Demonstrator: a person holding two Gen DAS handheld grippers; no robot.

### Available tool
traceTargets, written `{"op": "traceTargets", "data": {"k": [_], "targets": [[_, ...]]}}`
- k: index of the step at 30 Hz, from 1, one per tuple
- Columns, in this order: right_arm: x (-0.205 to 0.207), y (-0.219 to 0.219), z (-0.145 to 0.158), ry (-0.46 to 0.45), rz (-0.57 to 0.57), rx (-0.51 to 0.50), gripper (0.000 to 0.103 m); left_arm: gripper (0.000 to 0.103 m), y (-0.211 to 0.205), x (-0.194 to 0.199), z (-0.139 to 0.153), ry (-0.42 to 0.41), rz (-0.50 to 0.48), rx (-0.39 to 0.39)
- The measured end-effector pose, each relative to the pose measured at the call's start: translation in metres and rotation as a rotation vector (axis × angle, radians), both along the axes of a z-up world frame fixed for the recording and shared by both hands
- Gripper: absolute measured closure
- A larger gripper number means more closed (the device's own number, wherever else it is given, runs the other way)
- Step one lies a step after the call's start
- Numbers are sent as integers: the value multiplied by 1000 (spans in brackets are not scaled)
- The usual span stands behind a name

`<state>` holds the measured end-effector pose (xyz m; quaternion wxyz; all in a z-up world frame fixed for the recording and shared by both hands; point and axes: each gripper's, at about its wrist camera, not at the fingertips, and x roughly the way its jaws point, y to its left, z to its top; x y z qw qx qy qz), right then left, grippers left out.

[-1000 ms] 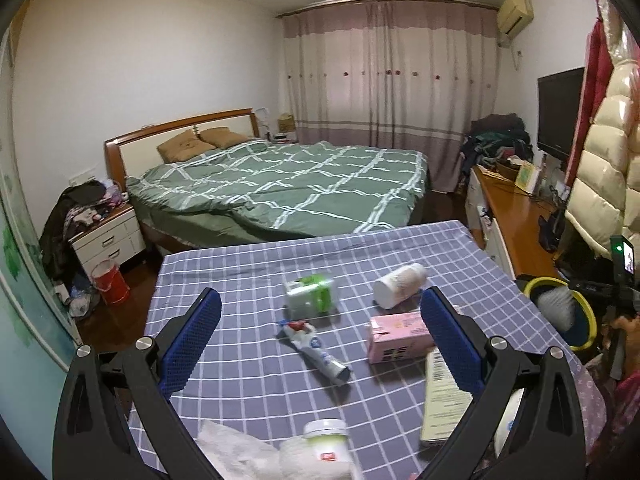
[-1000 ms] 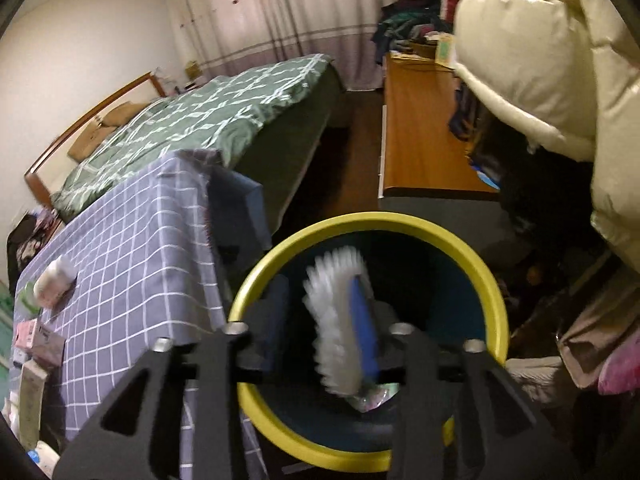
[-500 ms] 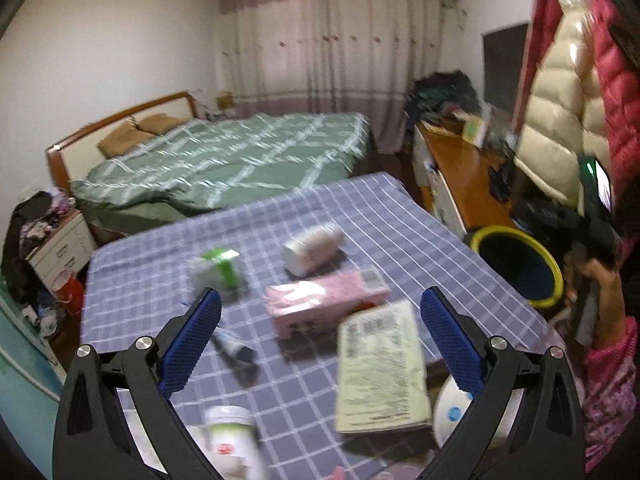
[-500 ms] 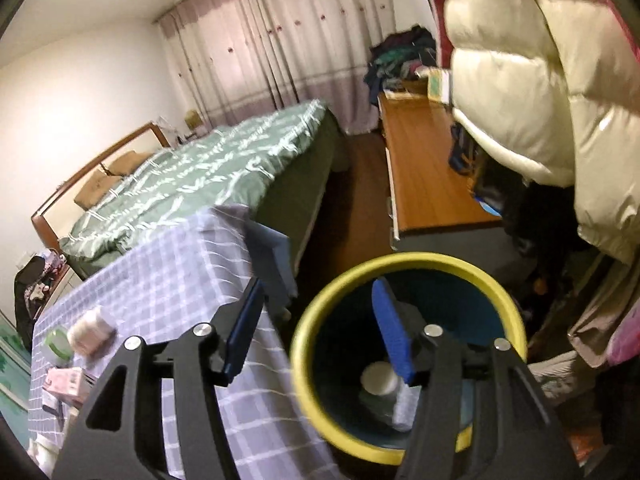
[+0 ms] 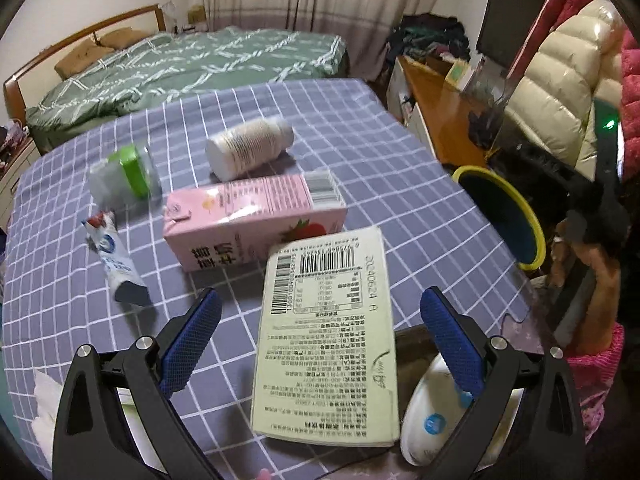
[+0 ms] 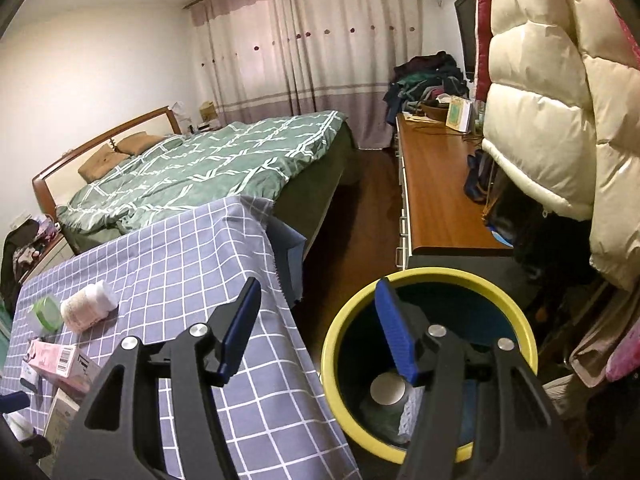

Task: Collect trash
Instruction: 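Grasp the printed label card with the left gripper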

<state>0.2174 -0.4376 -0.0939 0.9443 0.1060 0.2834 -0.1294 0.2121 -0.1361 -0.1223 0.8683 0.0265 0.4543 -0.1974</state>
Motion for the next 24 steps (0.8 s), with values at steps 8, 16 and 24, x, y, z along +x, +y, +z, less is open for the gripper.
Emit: {"op": "traceTargets", "data": {"k": [8, 16, 24], "targets": [[0, -1, -2, 1, 17, 10, 43, 21, -1, 10, -18, 80, -12, -52], [1, -1, -3, 3, 35, 18, 43, 29, 3, 10, -17, 72, -1, -67], [-3, -4, 2, -16, 26, 18, 43, 30, 4, 2, 14, -9, 0, -58]]}}
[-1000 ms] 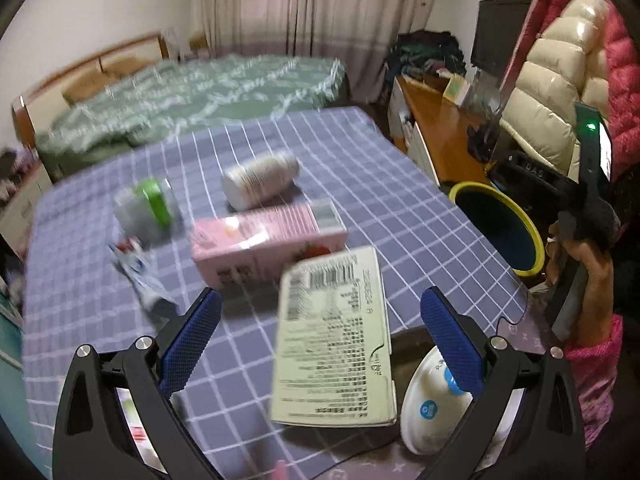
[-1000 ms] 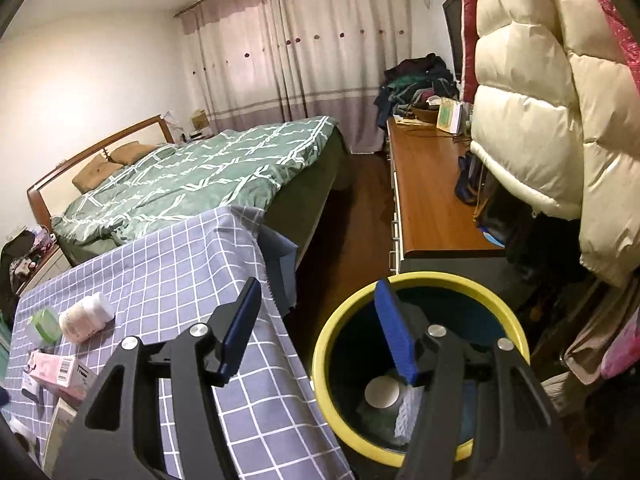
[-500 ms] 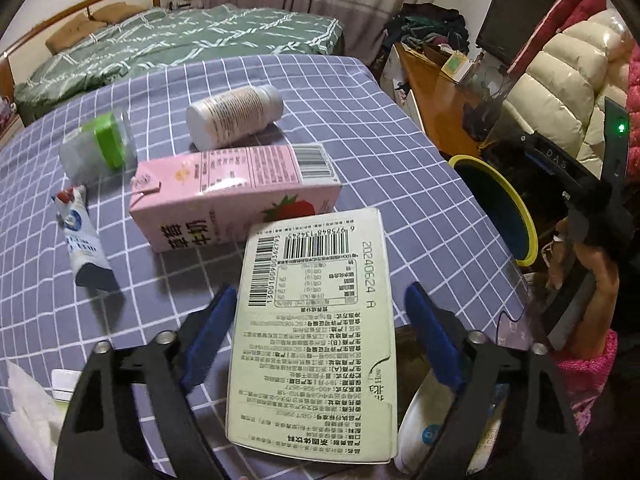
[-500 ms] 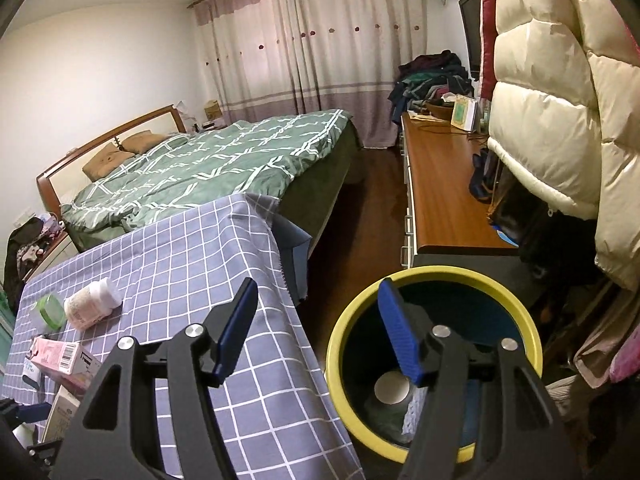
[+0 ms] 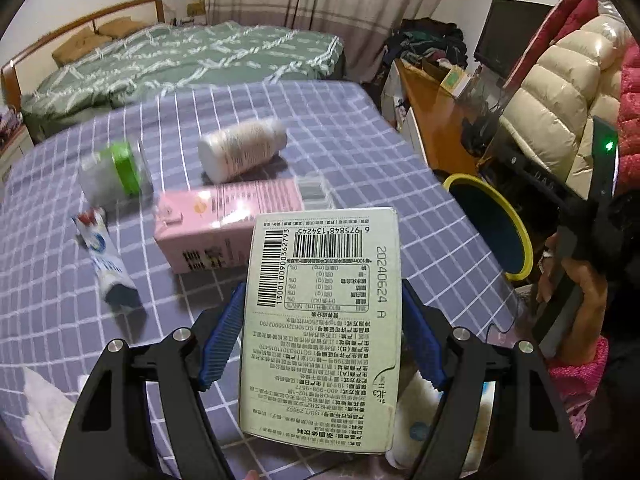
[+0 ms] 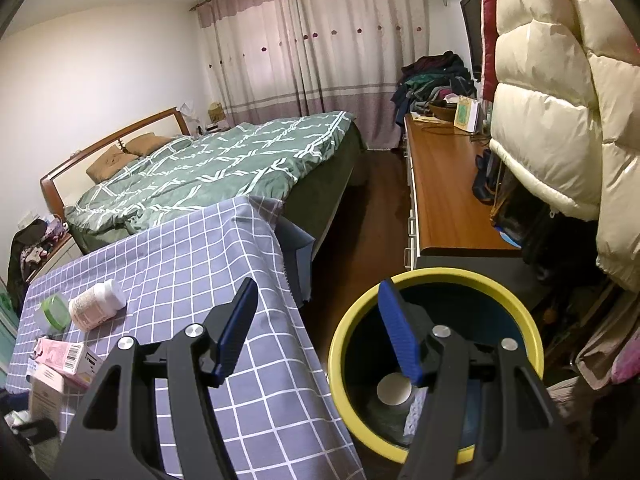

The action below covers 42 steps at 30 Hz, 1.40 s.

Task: Collect trash
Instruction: 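Grasp the printed label card with the left gripper, then carry the label card to the yellow bin and release it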

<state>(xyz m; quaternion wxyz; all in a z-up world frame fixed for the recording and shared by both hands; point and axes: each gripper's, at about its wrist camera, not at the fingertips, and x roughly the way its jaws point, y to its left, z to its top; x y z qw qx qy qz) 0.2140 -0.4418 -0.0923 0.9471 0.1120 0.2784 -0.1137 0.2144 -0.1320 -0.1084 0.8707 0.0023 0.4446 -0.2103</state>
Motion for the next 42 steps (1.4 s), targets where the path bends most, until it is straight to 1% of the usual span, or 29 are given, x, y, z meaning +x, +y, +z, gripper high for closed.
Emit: {"op": "traceTargets", "data": {"k": [6, 11, 16, 20, 23, 24, 27, 33, 37, 40, 42], "targets": [[-14, -3, 11, -39, 4, 5, 43, 30, -3, -3, 32, -82, -9, 1], [-34, -3, 21, -57, 10, -51, 43, 30, -17, -1, 52, -115, -44, 14], [-65, -22, 30, -71, -37, -109, 43, 30, -56, 4, 66, -136, -135, 26], [-85, -46, 28, -56, -97, -141, 43, 29, -102, 11, 74, -127, -238, 33], [-100, -67, 23, -45, -141, -134, 43, 29, -137, 14, 77, -121, -316, 38], [-104, -74, 21, -44, -152, -127, 43, 29, -155, 18, 78, -114, -352, 40], [-117, -93, 14, -36, -190, -112, 43, 29, -193, 28, 75, -94, -409, 47], [-139, -120, -3, 0, -238, -82, 43, 29, -277, 53, 50, 9, -525, 28], [-151, -136, -12, 26, -279, -63, 43, 29, -322, 63, 33, 0, -559, 64], [-152, -140, -15, 38, -289, -59, 43, 29, -346, 69, 24, -3, -565, 86], [-152, -139, -14, 42, -286, -63, 43, 20, -358, 72, 20, -6, -564, 99]]}}
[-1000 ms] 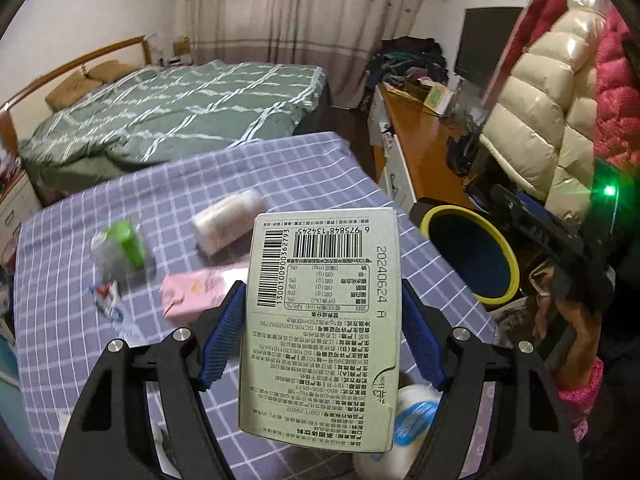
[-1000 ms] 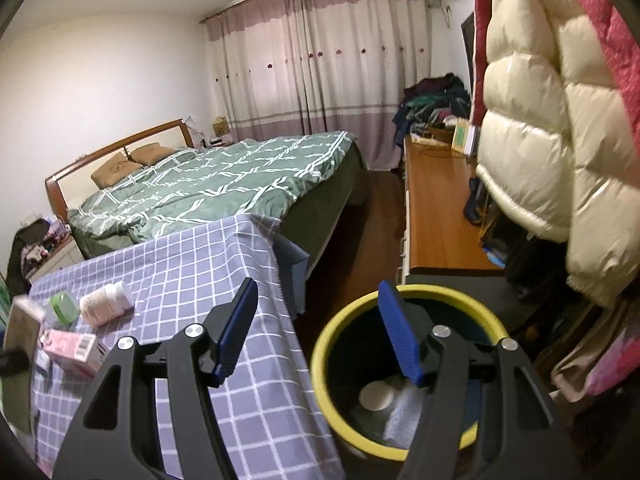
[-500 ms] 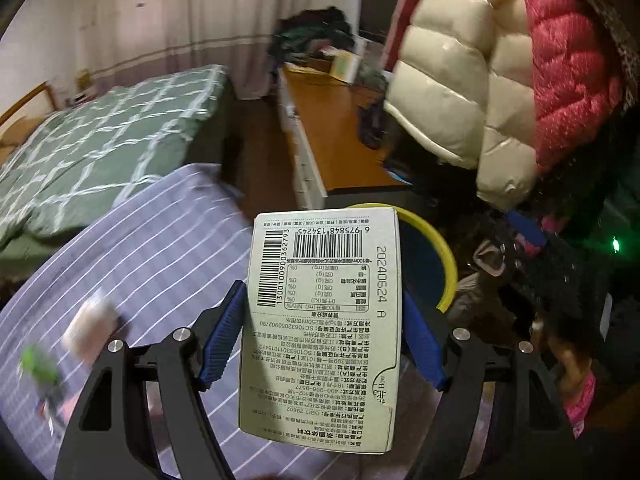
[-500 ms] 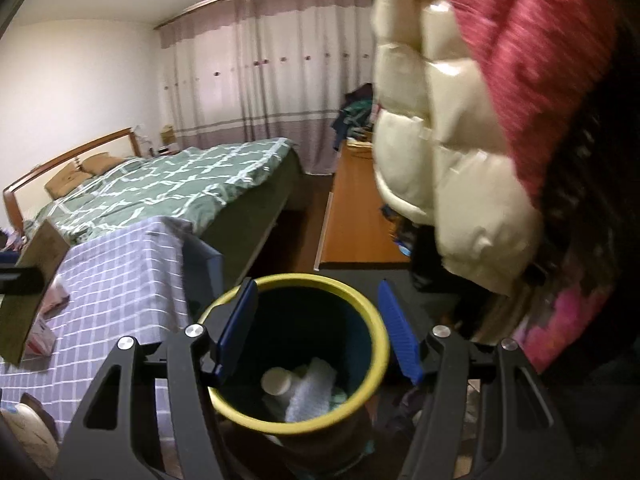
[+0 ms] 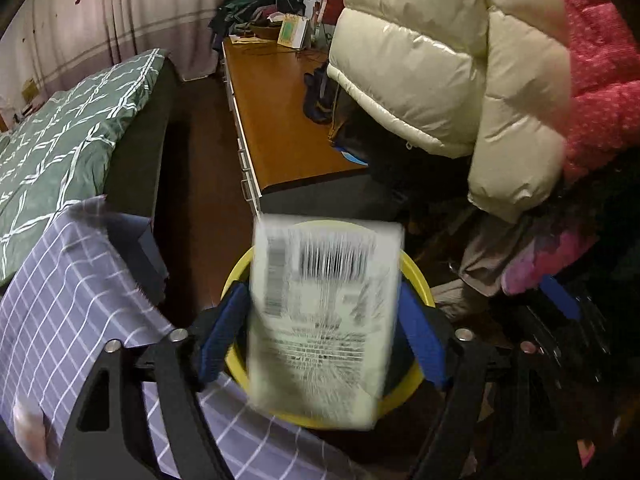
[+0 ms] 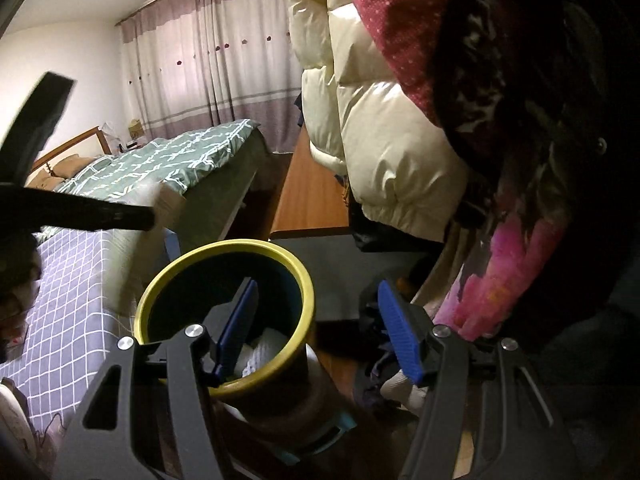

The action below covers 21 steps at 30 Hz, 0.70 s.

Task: Collect trash
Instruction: 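Carry the label card to the yellow bin and release it, then move the right gripper back over the white tissue on the table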

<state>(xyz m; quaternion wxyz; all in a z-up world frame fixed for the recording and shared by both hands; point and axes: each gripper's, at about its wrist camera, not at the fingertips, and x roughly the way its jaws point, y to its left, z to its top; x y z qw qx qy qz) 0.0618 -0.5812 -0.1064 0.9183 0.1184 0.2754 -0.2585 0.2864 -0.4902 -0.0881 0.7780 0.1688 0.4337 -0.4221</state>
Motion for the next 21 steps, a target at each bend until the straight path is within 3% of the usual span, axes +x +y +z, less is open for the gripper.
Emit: {"op": "traceTargets", "data": {"k": [4, 9, 12, 15, 21], "targets": [[2, 5, 2, -7, 13, 2, 43, 16, 2, -2, 11, -9, 19, -5], [4, 15, 1, -5, 52, 15, 43, 16, 61, -24, 70, -115, 86, -99], [11, 26, -1, -1, 95, 25, 42, 12, 120, -43, 103, -202, 189, -167], [22, 43, -1, 14, 150, 19, 41, 10, 196, -65, 120, -237, 327, -236], [39, 93, 7, 14, 279, 9, 41, 9, 328, -114, 115, -311, 589, -259]]}}
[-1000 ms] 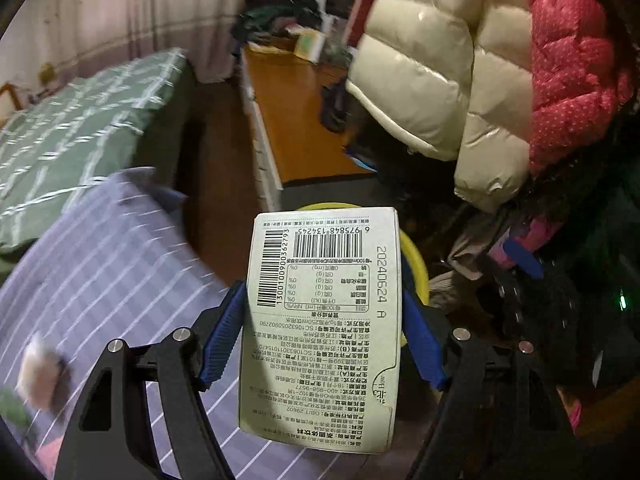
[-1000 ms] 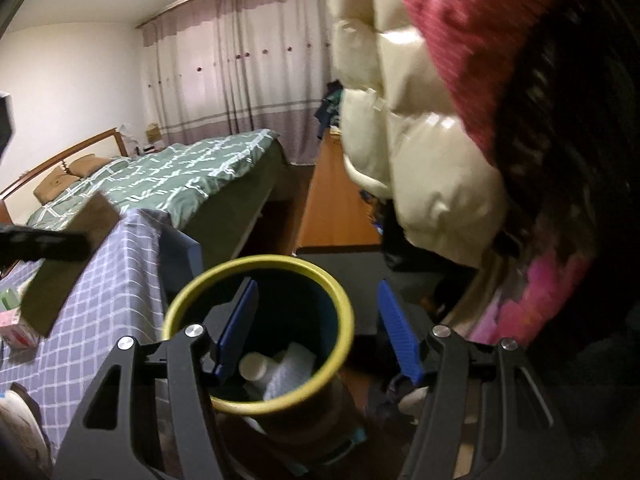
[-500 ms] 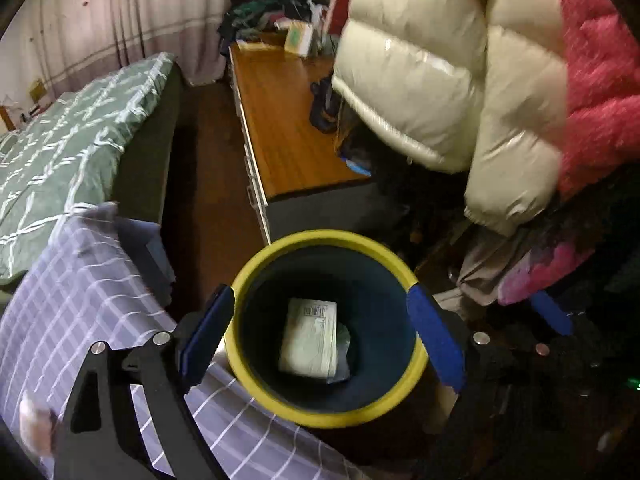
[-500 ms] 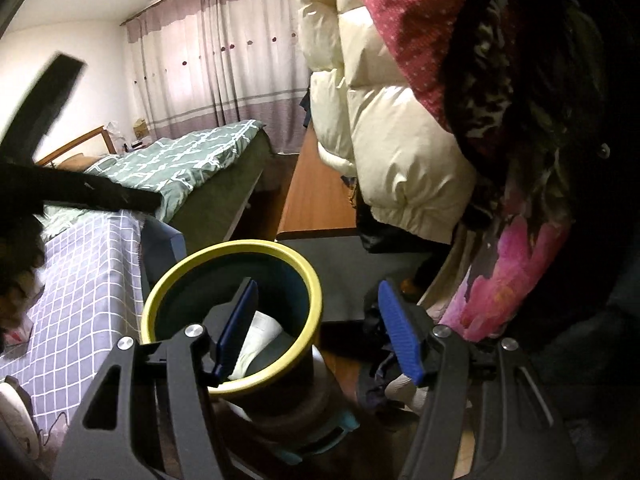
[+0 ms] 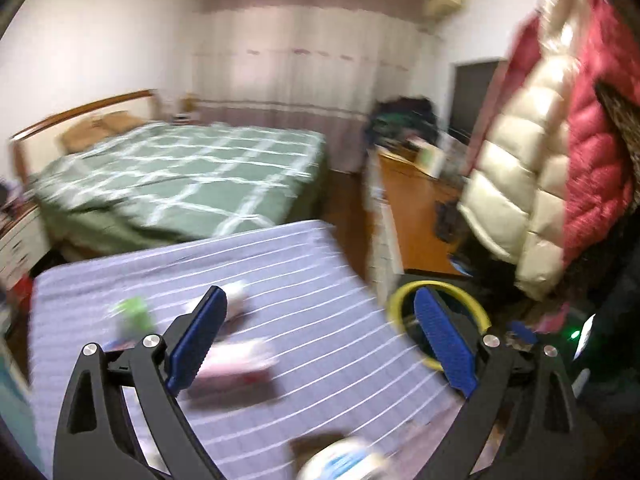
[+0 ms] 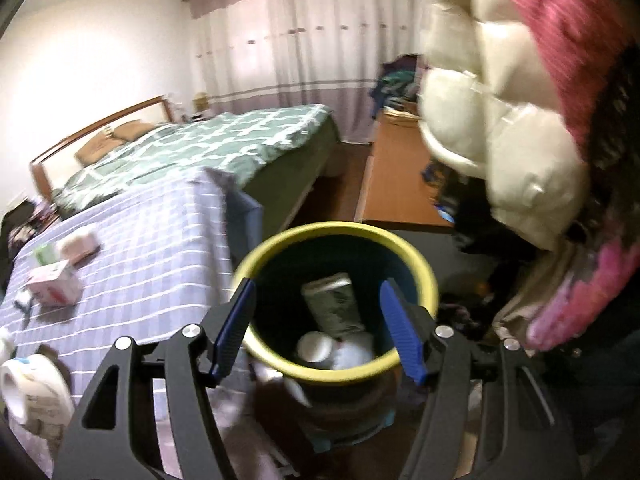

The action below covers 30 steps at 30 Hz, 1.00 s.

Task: Collect trash
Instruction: 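Move the right gripper back over the white tissue on the table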

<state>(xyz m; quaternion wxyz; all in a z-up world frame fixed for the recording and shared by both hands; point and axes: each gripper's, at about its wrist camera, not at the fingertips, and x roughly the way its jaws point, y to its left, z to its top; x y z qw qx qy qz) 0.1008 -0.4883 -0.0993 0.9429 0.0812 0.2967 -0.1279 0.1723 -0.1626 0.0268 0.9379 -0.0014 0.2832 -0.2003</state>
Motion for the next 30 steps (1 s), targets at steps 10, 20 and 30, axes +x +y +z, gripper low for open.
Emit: {"op": "traceTargets", "data": {"k": [10, 20, 30], "targets": [[16, 149, 41, -50, 423, 0, 40, 9, 170, -65, -27, -30, 347, -1], [13, 317, 50, 0, 930, 38, 40, 8, 273, -116, -14, -120, 571, 12], [5, 428, 23, 109, 1188, -52, 40, 8, 307, -131, -21, -105, 606, -21]]}}
